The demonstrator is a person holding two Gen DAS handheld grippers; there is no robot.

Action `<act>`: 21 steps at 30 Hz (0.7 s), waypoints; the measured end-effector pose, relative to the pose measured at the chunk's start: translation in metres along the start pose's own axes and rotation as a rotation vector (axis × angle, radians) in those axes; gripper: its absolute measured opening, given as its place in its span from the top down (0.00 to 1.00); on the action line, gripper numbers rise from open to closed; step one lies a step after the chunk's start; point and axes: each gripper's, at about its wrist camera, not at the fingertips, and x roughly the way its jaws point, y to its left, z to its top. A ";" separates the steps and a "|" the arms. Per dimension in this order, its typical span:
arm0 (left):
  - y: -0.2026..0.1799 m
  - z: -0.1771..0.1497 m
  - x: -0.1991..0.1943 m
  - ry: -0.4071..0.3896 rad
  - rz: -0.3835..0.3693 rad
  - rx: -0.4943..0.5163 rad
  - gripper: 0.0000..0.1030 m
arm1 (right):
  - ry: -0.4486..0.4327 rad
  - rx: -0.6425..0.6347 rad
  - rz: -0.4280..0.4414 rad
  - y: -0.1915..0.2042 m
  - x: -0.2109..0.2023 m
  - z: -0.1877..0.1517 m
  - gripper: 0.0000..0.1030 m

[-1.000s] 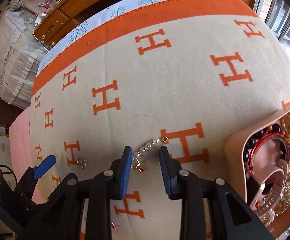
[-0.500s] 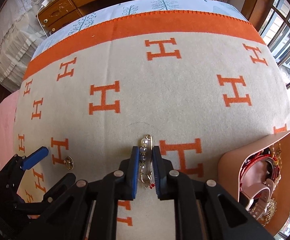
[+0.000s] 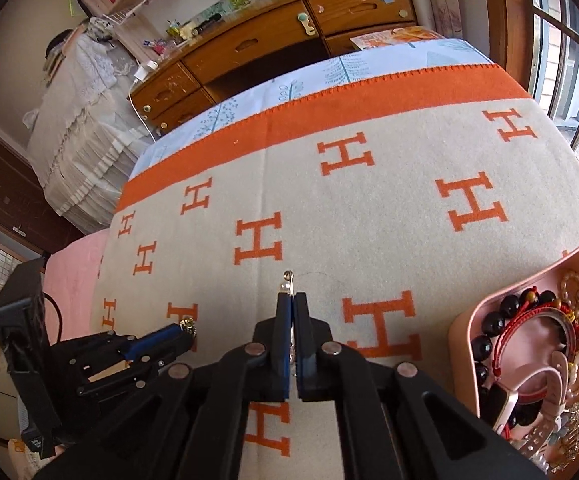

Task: Organize jewelry
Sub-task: 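Grasp the rhinestone safety-pin brooch with right while left grasps the gold round brooch, then carry the pin brooch and gold brooch into the pink box and open both grippers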

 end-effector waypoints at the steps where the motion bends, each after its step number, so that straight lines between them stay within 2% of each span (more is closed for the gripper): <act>1: -0.001 -0.001 -0.002 -0.012 0.004 -0.003 0.97 | -0.017 -0.002 0.007 0.000 -0.006 0.000 0.99; 9: -0.026 -0.004 -0.038 -0.135 0.022 0.072 0.98 | -0.180 -0.018 0.043 -0.007 -0.067 -0.015 0.99; 12: -0.028 -0.001 -0.048 -0.140 -0.002 0.087 0.97 | -0.235 -0.020 0.039 -0.020 -0.093 -0.024 0.99; 13: -0.026 0.002 -0.049 -0.140 -0.004 0.082 0.93 | -0.247 -0.017 0.041 -0.023 -0.099 -0.026 0.99; 15: -0.020 0.006 -0.047 -0.127 -0.013 0.058 0.79 | -0.263 -0.011 0.045 -0.030 -0.110 -0.029 0.99; 16: -0.015 0.009 -0.045 -0.114 -0.026 0.038 0.62 | -0.272 -0.010 0.047 -0.033 -0.115 -0.030 0.99; 17: -0.011 0.010 -0.043 -0.113 -0.024 0.013 0.50 | -0.284 -0.010 0.046 -0.035 -0.119 -0.031 0.99; 21: 0.000 0.013 -0.027 -0.079 0.001 -0.029 0.49 | -0.321 -0.005 0.037 -0.048 -0.133 -0.039 0.99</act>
